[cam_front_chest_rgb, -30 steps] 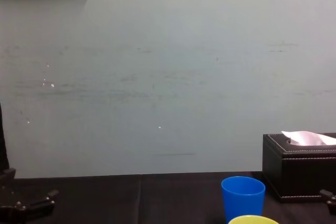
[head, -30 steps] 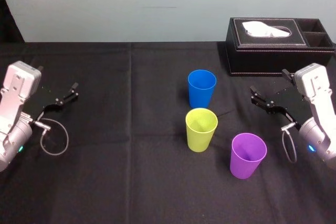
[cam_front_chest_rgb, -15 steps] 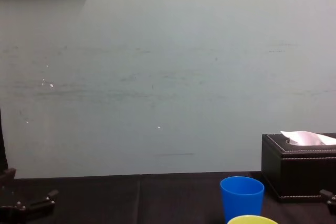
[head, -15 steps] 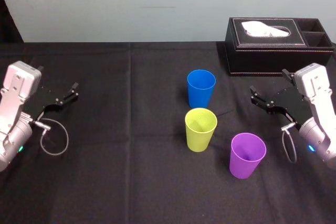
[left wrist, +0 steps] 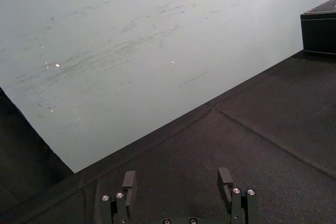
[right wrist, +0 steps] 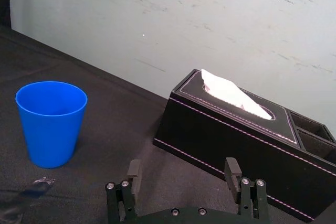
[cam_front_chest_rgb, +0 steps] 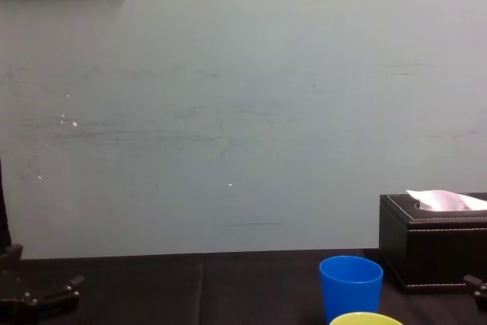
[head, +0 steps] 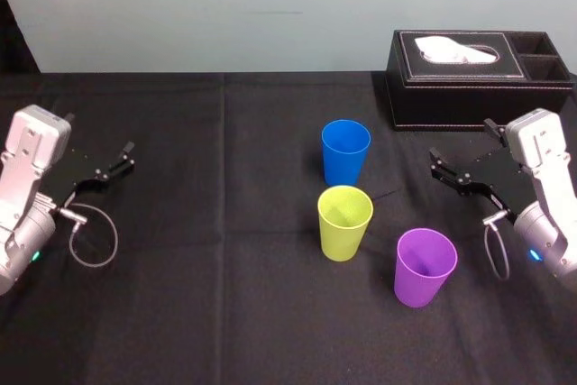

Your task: Stack the three plastic cups sequentially using one hand.

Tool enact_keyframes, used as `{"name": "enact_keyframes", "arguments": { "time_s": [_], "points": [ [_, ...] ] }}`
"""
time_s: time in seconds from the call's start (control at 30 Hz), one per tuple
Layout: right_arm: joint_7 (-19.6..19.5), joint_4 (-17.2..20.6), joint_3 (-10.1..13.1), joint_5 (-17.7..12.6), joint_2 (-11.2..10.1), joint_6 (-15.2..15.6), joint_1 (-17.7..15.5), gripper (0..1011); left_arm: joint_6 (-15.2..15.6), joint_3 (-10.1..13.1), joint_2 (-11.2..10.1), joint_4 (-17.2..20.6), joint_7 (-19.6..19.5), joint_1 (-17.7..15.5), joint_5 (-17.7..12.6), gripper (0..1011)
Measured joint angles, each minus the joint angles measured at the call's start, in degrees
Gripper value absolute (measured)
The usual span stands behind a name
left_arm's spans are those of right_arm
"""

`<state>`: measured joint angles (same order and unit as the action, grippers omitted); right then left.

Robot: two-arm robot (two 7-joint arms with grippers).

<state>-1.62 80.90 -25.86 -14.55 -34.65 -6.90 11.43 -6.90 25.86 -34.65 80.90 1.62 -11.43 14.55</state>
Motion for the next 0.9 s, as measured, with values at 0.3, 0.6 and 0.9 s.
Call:
{"name": "enact_keyframes", "arguments": {
  "time_s": [0.3,0.6,0.9],
  "points": [
    [0.00,0.00,0.00,0.00,0.00,0.00,0.00,1002,0.00,0.00,0.00,0.00,0.00,0.00,0.00,1011],
    [0.00,0.00,0.00,0.00,0.00,0.00,0.00,1002,0.00,0.00,0.00,0.00,0.00,0.00,0.00,1011],
    [0.00,0.00,0.00,0.00,0.00,0.00,0.00,1002,0.00,0.00,0.00,0.00,0.00,0.00,0.00,1011]
  ]
}}
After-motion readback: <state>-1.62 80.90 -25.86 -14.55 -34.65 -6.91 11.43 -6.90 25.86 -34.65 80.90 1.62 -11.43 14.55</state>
